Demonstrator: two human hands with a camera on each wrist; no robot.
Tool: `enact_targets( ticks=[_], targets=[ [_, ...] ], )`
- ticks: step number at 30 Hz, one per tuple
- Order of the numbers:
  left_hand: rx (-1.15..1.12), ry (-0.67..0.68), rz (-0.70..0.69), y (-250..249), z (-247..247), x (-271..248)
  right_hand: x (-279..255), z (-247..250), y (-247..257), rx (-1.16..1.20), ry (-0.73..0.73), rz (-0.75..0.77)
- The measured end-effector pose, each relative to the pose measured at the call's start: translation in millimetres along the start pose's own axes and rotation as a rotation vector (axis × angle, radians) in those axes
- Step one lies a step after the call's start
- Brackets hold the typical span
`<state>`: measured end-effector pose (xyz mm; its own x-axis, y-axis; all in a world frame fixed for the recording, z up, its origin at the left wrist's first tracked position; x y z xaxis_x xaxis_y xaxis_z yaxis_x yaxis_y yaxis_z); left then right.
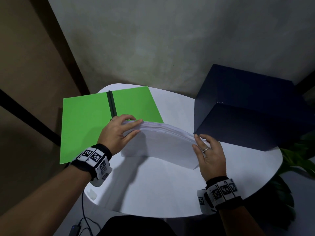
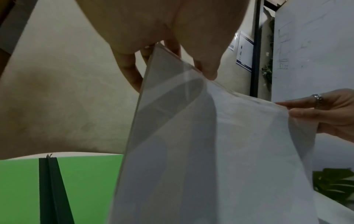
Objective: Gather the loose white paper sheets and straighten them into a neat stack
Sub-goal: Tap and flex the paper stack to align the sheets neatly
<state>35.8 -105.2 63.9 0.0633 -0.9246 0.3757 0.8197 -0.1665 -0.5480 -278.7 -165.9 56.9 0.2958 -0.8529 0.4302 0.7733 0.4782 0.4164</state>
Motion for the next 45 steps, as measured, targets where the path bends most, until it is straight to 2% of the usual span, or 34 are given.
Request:
enact_targets(
  ticks=[3, 6, 10, 13, 15, 17, 19, 20, 22, 24, 25, 27, 28, 32, 34, 38, 41, 45],
  targets=[
    [0.022, 0.033, -0.031, 0.1, 1.5, 2.8, 3.3, 1.7, 2.4, -0.083, 0.019, 0.015],
    [0.062, 0.075, 0.012, -5.4, 3.9, 11.8, 7.9, 0.8, -0.7, -0.107, 0.058, -0.049],
    [0.256, 0.264, 0.032, -20.5, 4.4, 28.4, 15.8, 5.9, -3.1, -0.043, 0.053, -0.050],
    [0.334, 0.412, 0.071, -39.8, -7.5, 39.3, 22.1, 7.8, -2.6, 0.048, 0.102, -0.075],
    [0.331, 0.528, 0.062, -61.3, -28.6, 45.9, 27.7, 15.2, 10.1, 0.066, 0.067, 0.001],
    [0.313, 0.567, 0.023, -83.7, -45.8, 51.4, 35.9, 26.7, 30.2, 0.066, -0.001, 0.133],
    [0.312, 0.482, 0.019, -92.6, -42.8, 56.9, 44.2, 42.0, 42.9, 0.056, -0.093, 0.160],
    [0.281, 0.410, 0.034, -91.8, -34.7, 58.7, 47.9, 50.4, 40.4, 0.050, -0.151, 0.095],
    [0.108, 0.240, 0.071, -78.0, -11.4, 58.1, 51.9, 60.4, 21.4, 0.129, -0.222, -0.182],
    [-0.289, 0.127, 0.129, -62.6, 9.0, 55.2, 49.9, 49.9, 2.2, 0.389, -0.167, -0.469],
    [-0.511, 0.089, 0.185, -54.7, 13.4, 53.5, 50.6, 39.2, -0.3, 0.570, -0.119, -0.541],
    [-0.825, 0.017, 0.301, -40.9, 11.0, 49.9, 56.7, 21.7, 1.9, 0.859, -0.062, -0.567],
    [-0.865, -0.025, 0.329, -37.6, 8.9, 47.8, 60.2, 20.3, 6.5, 0.907, -0.064, -0.558],
    [-0.886, -0.207, 0.327, -38.2, 2.5, 32.9, 66.5, 33.9, 19.6, 0.840, -0.142, -0.454],
    [-0.860, -0.268, 0.375, -28.2, -2.7, 18.5, 55.7, 26.0, 16.3, 0.846, -0.107, -0.460],
    [-0.748, -0.142, 0.490, -2.2, -20.8, -7.5, 29.4, -4.5, 8.6, 0.777, 0.049, -0.552],
    [-0.680, -0.139, 0.507, 3.1, -15.9, -9.4, 27.9, -11.1, 7.3, 0.762, 0.105, -0.552],
    [-0.869, -0.190, 0.513, -2.0, -8.1, -2.0, 33.9, -7.6, 6.7, 0.750, 0.107, -0.548]
  ],
)
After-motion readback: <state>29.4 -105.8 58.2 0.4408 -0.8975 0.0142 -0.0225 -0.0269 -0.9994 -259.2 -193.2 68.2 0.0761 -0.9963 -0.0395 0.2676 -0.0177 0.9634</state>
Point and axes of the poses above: each hand's wrist, its own x-axis towards the middle knuckle, its own z-axis out of the back of the hand, y = z × x, the point moved 6 cm from there along x, towards the middle knuckle, and after that the axes turned 9 degrees about -x, right-handed, at the moved point
